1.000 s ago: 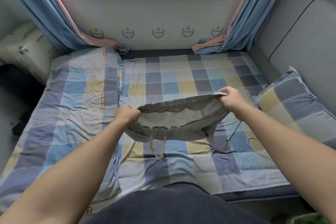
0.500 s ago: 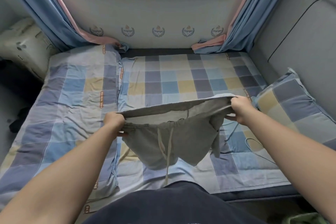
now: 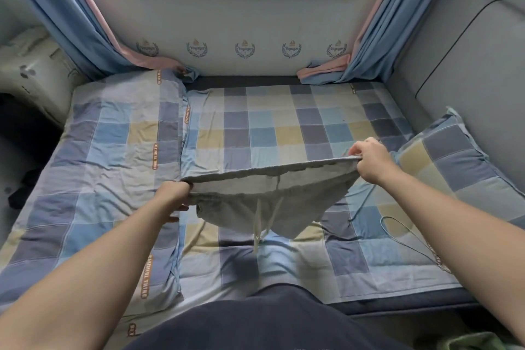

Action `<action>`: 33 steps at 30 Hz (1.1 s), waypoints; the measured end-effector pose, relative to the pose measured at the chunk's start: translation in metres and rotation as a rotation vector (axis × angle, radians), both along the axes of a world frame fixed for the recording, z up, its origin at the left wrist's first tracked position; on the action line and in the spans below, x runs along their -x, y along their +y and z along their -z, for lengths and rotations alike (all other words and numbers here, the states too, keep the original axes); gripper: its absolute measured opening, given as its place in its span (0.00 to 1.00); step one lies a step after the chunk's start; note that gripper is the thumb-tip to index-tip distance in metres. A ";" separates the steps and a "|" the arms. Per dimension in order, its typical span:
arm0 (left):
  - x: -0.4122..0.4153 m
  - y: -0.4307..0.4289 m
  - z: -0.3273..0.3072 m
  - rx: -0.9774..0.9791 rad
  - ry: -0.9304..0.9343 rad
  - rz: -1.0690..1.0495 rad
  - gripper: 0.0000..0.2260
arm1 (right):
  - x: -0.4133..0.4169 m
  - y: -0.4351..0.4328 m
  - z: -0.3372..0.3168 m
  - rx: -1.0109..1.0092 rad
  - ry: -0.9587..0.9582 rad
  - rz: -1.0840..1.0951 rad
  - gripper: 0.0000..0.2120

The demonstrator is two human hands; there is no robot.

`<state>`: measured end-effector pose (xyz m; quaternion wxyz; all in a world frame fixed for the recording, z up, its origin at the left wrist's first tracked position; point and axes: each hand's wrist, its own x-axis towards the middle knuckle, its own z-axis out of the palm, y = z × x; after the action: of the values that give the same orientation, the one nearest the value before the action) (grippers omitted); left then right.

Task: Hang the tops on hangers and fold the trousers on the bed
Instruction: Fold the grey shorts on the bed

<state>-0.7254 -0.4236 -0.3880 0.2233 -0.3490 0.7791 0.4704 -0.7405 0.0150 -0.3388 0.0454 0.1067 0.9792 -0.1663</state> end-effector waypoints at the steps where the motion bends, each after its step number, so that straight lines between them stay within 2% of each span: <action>1: 0.001 -0.003 -0.002 -0.005 -0.008 -0.032 0.10 | -0.001 0.002 0.000 -0.013 0.043 0.050 0.16; 3: 0.004 -0.010 -0.005 -0.038 -0.013 -0.088 0.10 | -0.002 0.003 0.000 0.105 0.115 0.190 0.16; 6: 0.013 -0.015 -0.011 -0.143 0.021 -0.184 0.10 | 0.004 -0.007 -0.005 0.623 0.121 0.484 0.17; 8: 0.020 -0.016 -0.017 -0.224 0.065 -0.262 0.13 | 0.010 -0.014 -0.010 0.838 0.076 0.556 0.18; 10: 0.025 -0.015 -0.024 -0.290 0.100 -0.312 0.14 | 0.017 -0.017 -0.013 0.944 0.066 0.580 0.17; 12: 0.028 -0.016 -0.032 -0.323 0.125 -0.318 0.14 | 0.023 -0.015 -0.017 0.851 0.111 0.514 0.13; 16: 0.034 -0.029 -0.041 -0.366 0.148 -0.304 0.13 | 0.028 0.007 -0.031 0.195 0.202 0.149 0.04; 18: 0.035 -0.033 -0.044 -0.406 0.152 -0.301 0.12 | 0.026 0.014 -0.033 0.044 0.180 0.095 0.04; 19: 0.035 -0.033 -0.046 -0.434 0.154 -0.290 0.10 | 0.025 0.016 -0.032 0.052 0.168 0.105 0.05; 21: 0.035 -0.031 -0.053 -0.502 0.167 -0.251 0.06 | 0.024 0.013 -0.032 0.287 0.145 0.195 0.09; 24: 0.038 -0.033 -0.062 -0.671 0.207 -0.257 0.02 | 0.022 0.000 -0.038 0.802 0.086 0.356 0.14; 25: 0.038 -0.035 -0.064 -0.752 0.219 -0.274 0.05 | 0.023 -0.001 -0.041 0.917 0.091 0.382 0.13; 27: 0.040 -0.040 -0.070 -0.914 0.253 -0.284 0.19 | 0.025 0.001 -0.045 1.095 0.097 0.378 0.10; 28: 0.041 -0.042 -0.073 -0.986 0.279 -0.275 0.26 | 0.026 0.004 -0.049 1.163 0.094 0.349 0.08; 29: 0.042 -0.043 -0.074 -1.039 0.312 -0.270 0.27 | 0.027 0.007 -0.052 1.212 0.093 0.315 0.08; 31: 0.045 -0.039 -0.074 -1.056 0.389 -0.282 0.18 | 0.030 0.011 -0.054 1.249 0.087 0.257 0.14; 32: 0.047 -0.035 -0.073 -0.974 0.442 -0.267 0.14 | 0.031 0.011 -0.054 1.224 0.084 0.230 0.18; 33: 0.049 -0.031 -0.071 -0.806 0.516 -0.213 0.10 | 0.032 0.011 -0.055 1.176 0.086 0.204 0.21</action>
<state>-0.7743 -0.4547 -0.3168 0.0911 -0.1845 0.5248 0.8260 -0.7721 0.0259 -0.2836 0.0411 0.1504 0.7087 -0.6881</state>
